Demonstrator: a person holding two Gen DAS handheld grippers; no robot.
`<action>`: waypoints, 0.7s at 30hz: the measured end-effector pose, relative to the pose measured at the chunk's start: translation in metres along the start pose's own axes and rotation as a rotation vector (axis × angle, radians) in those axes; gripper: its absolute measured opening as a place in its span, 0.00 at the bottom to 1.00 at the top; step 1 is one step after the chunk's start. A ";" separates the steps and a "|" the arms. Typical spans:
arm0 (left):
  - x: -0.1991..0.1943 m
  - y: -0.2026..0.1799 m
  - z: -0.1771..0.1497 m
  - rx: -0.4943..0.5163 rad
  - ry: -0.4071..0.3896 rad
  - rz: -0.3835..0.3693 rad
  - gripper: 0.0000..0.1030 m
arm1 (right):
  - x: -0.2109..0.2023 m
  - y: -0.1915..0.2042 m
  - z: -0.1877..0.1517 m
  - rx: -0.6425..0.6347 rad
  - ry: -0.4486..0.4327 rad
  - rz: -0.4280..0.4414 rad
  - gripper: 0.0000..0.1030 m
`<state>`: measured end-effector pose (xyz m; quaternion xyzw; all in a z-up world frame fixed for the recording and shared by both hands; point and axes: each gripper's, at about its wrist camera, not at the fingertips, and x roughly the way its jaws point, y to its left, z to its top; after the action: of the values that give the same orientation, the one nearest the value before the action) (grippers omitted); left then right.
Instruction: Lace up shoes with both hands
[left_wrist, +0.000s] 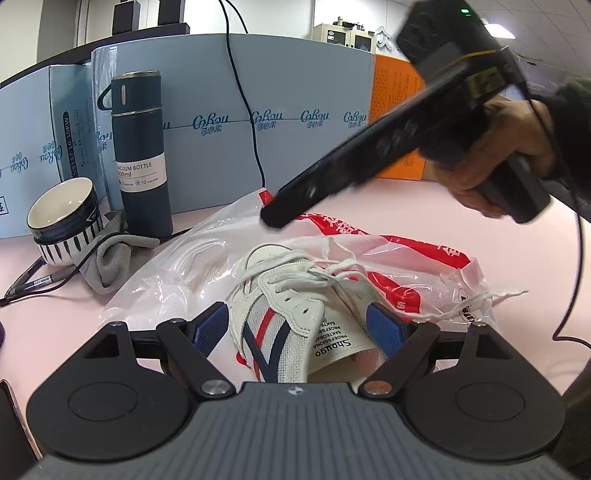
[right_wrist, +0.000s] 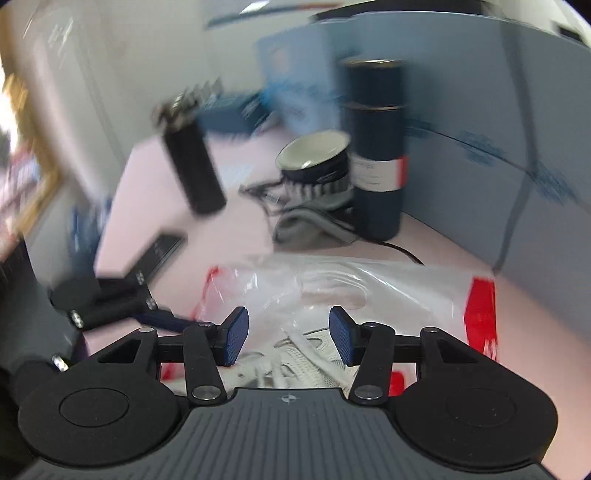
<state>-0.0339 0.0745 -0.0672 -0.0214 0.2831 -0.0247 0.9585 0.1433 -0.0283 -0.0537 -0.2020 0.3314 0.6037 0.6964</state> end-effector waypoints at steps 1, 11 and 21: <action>-0.001 0.000 -0.001 -0.005 0.000 0.001 0.78 | 0.011 0.005 0.002 -0.074 0.038 -0.006 0.45; -0.010 0.005 -0.010 -0.063 -0.007 0.022 0.78 | 0.075 0.009 0.018 -0.319 0.296 0.059 0.30; -0.014 0.011 -0.013 -0.098 -0.018 0.072 0.78 | 0.050 -0.004 0.023 -0.140 0.223 0.115 0.03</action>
<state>-0.0526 0.0859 -0.0710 -0.0583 0.2758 0.0242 0.9592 0.1548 0.0222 -0.0729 -0.2967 0.3745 0.6380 0.6038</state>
